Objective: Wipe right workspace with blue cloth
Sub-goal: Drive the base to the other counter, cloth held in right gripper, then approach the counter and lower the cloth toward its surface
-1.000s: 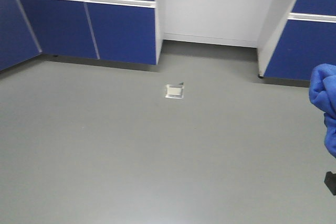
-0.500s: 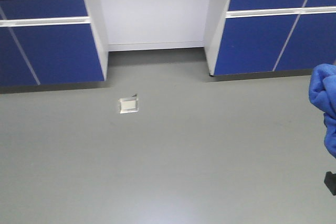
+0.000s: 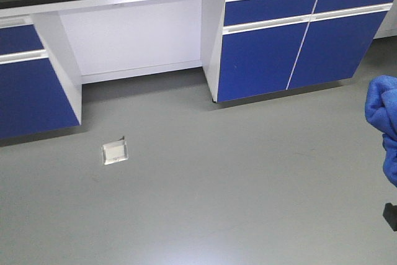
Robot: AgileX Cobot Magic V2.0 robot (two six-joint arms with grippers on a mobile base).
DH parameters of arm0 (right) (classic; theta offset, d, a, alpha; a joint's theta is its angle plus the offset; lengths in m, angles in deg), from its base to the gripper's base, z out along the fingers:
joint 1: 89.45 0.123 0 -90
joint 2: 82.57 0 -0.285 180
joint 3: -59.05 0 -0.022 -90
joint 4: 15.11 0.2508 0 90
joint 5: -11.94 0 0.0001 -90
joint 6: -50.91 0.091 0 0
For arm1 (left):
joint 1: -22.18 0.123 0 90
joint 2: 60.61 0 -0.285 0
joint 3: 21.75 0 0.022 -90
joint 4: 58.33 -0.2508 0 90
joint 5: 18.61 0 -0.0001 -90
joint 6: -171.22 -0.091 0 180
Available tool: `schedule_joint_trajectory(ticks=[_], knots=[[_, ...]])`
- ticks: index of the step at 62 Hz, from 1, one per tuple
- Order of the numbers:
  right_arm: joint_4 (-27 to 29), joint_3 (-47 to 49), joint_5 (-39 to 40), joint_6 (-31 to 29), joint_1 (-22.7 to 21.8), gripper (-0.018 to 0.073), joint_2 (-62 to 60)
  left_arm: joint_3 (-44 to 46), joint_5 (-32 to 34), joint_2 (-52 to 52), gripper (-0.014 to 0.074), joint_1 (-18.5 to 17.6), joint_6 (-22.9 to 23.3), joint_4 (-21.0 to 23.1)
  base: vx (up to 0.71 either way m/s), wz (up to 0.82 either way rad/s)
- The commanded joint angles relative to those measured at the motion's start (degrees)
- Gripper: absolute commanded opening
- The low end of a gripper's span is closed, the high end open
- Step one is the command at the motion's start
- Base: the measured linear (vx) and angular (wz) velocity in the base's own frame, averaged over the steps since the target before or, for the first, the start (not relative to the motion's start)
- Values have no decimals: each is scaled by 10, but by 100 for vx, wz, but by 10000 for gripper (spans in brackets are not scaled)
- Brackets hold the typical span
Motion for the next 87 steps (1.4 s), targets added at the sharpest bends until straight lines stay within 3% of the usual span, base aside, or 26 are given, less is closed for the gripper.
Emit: schedule_joint_trajectory(ticks=[1, 87], knots=[[7, 15, 42, -4, 1, 0, 4, -18, 45, 9, -6, 2, 5, -1, 27, -16], [7, 15, 42, -4, 1, 0, 4, -18, 44, 9, -6, 2, 5, -1, 38, 12]])
